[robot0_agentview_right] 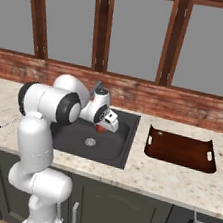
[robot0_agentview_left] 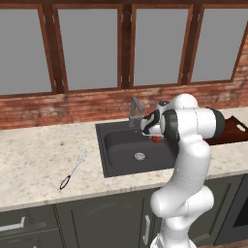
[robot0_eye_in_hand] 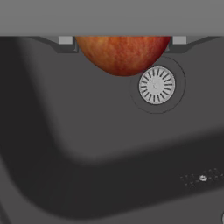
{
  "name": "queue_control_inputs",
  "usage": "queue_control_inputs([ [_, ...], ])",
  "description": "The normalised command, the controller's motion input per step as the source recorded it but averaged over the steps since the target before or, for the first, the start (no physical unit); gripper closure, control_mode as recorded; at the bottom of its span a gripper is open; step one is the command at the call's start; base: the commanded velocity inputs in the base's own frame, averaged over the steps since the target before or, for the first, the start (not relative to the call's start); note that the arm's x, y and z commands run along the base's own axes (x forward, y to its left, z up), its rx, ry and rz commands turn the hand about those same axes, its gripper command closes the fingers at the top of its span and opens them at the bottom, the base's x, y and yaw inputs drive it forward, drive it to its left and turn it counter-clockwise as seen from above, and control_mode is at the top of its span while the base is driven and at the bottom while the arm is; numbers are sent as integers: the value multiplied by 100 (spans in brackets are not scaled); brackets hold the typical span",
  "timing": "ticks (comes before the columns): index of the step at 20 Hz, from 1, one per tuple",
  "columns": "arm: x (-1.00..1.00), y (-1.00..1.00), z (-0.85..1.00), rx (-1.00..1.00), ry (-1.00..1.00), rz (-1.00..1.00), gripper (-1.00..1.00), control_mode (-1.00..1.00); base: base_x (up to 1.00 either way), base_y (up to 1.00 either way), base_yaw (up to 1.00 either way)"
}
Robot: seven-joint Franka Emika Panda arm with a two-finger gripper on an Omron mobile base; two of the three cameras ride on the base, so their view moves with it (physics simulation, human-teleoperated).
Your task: Pick up all produce items and place them in the sink. Turn on the sink faucet to wash them. Then turn the sink off and put them in the tray.
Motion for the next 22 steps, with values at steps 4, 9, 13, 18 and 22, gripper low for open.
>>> queue_control_inputs([
  [4,44,0,-28,1,0,3,100,-100,0,0,0],
  [9,35,0,-39,1,0,3,100,-100,0,0,0],
  [13,33,0,-33,0,0,3,100,-100,0,0,0],
  [18,23,0,-38,0,0,2,100,-100,0,0,0],
  [22,14,0,-39,0,0,1,100,-100,0,0,0],
])
